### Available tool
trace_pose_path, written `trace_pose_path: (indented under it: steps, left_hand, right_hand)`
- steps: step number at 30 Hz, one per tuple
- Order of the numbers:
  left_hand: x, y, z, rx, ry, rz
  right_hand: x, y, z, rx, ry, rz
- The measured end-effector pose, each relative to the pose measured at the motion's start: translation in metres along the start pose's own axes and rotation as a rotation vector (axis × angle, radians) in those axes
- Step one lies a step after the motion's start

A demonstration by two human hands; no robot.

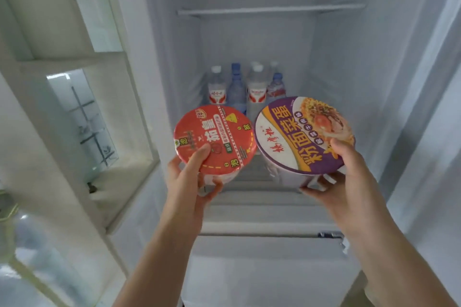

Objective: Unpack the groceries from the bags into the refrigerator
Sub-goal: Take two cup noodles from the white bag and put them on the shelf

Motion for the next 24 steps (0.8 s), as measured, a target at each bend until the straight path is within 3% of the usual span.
trace_pose_path:
  steps: [9,15,24]
  left_hand:
    - [-0.083,0.051,0.037,0.168,0.074,0.105]
    - [-0.131,0.068,0.075,0.199,0.037,0.239]
    - [-0.202,0.105,0.137,0.172,0.04,0.37]
  right_hand:
    - [0.045,0.041,0.056,-0.036,-0.01,-0.207]
    - [0.091,0.077,0.095,-0.01,-0.005,-0.396]
    - [0.157,0.149,0.149,0.037,-0.063,-0.439]
Point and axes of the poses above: each hand's wrist, its own y-axis towards the middle knuckle, its own z-axis out of the palm, x = y × z, the point moved 1 cm from there along y, towards the middle knuckle, and after that the axes turned 8 degrees about -z, right-handed, at the moved point
